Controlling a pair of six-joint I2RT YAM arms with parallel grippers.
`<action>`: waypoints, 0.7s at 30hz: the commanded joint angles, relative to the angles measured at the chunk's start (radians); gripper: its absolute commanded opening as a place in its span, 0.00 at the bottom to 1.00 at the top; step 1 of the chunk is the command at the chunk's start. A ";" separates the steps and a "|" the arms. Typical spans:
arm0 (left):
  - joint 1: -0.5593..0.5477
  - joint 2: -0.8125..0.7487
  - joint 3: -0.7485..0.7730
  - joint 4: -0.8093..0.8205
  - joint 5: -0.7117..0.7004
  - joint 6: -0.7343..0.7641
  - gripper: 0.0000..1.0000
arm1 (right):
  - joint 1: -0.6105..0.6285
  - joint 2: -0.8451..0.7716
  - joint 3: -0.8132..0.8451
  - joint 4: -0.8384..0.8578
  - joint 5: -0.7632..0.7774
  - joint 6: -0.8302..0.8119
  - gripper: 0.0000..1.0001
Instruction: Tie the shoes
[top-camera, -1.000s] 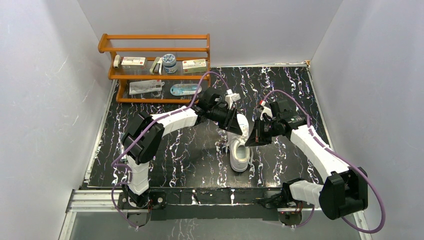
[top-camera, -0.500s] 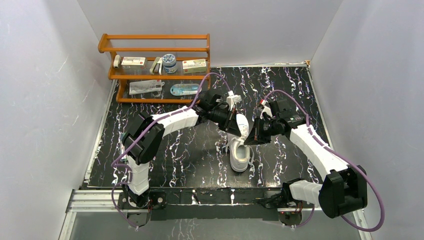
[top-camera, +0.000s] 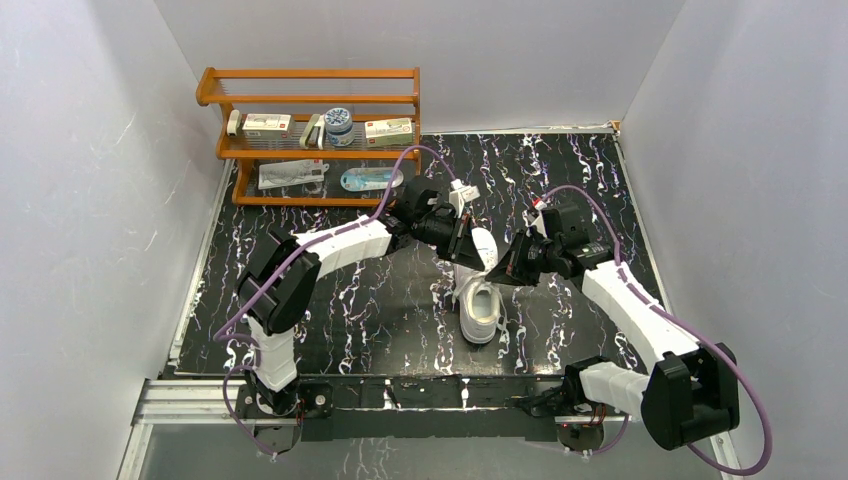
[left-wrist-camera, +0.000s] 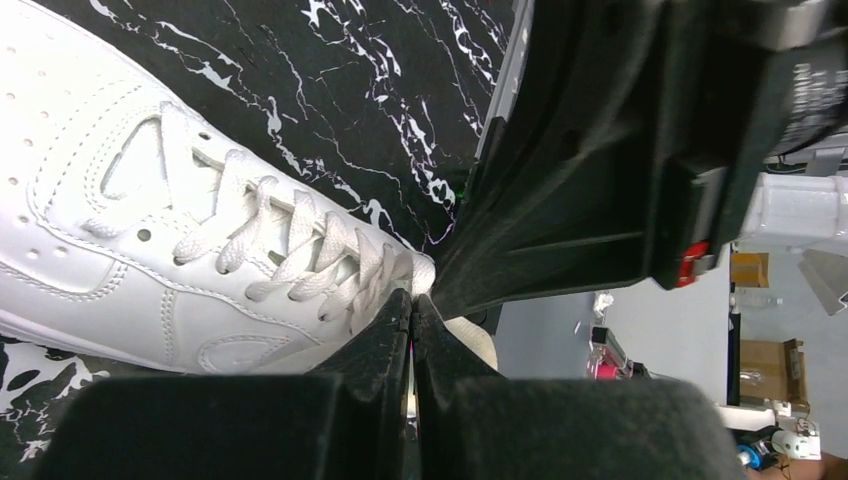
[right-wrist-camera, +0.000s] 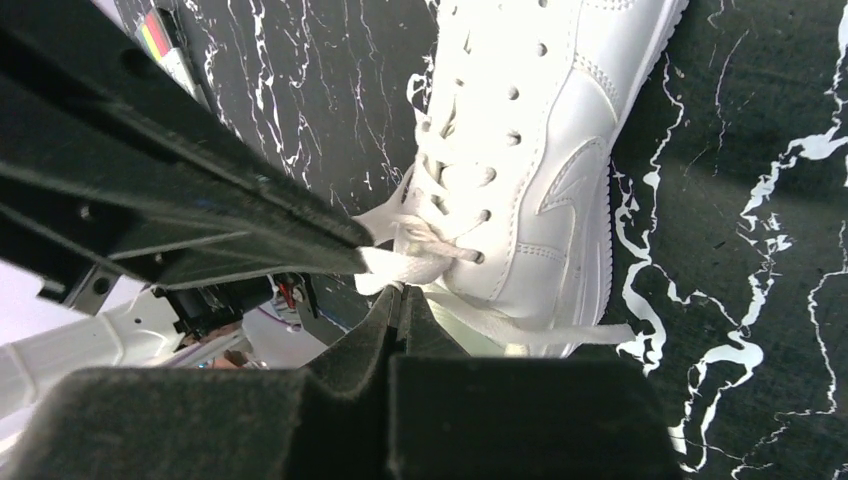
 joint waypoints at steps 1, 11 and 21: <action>-0.006 -0.087 -0.014 0.033 0.013 -0.042 0.00 | -0.001 -0.012 -0.034 0.094 -0.013 0.124 0.00; -0.015 -0.103 -0.028 0.034 0.013 -0.062 0.00 | -0.001 -0.071 -0.172 0.301 0.013 0.334 0.00; -0.026 -0.126 -0.070 0.027 0.003 -0.056 0.00 | 0.000 -0.098 -0.213 0.415 0.087 0.461 0.00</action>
